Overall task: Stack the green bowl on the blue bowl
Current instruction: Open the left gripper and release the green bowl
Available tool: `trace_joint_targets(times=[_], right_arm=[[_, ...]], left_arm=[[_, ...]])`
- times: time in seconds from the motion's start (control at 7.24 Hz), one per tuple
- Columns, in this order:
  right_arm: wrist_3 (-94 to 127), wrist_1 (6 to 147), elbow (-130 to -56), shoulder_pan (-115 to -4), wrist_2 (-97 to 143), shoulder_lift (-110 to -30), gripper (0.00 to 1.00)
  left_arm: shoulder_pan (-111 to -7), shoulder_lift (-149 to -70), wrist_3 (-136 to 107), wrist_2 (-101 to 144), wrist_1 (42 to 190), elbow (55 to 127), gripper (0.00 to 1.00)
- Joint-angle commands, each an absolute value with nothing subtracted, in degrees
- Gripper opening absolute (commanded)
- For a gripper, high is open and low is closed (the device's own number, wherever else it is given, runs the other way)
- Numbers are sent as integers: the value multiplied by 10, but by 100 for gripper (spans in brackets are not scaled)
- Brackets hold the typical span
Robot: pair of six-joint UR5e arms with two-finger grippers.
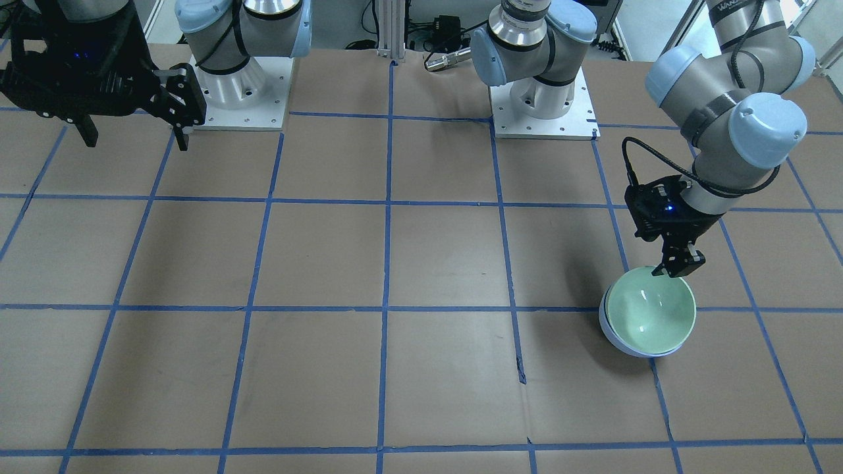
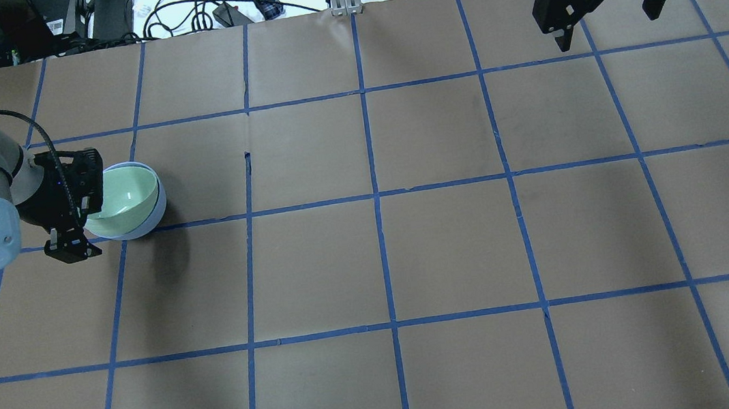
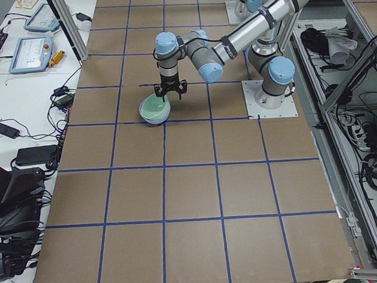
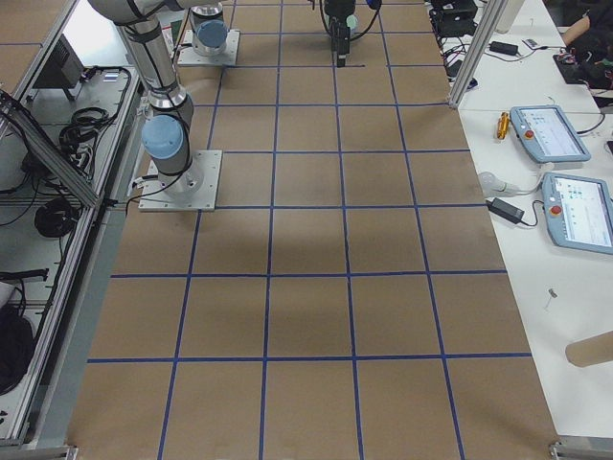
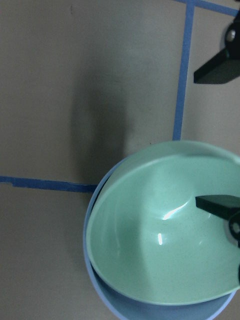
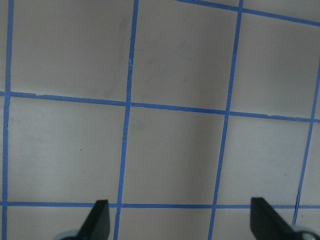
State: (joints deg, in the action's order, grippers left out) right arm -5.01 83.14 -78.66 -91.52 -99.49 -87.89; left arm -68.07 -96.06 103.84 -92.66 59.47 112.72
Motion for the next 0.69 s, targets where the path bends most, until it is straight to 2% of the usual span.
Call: trace_joint_targets(times=[0.0,0.28,0.55], right_arm=[[-50,831,-787,-916,-995,-879,100],[-50,831,-787,-915,-995,-879,100],[-50,831,-787,-916,-995,-879,100]], left_arm=[[-686,-938,998,-925,623,1091,81],[-689,-905,935,-918,803,999,80],[-712,-883,780,-916,883,947,81]])
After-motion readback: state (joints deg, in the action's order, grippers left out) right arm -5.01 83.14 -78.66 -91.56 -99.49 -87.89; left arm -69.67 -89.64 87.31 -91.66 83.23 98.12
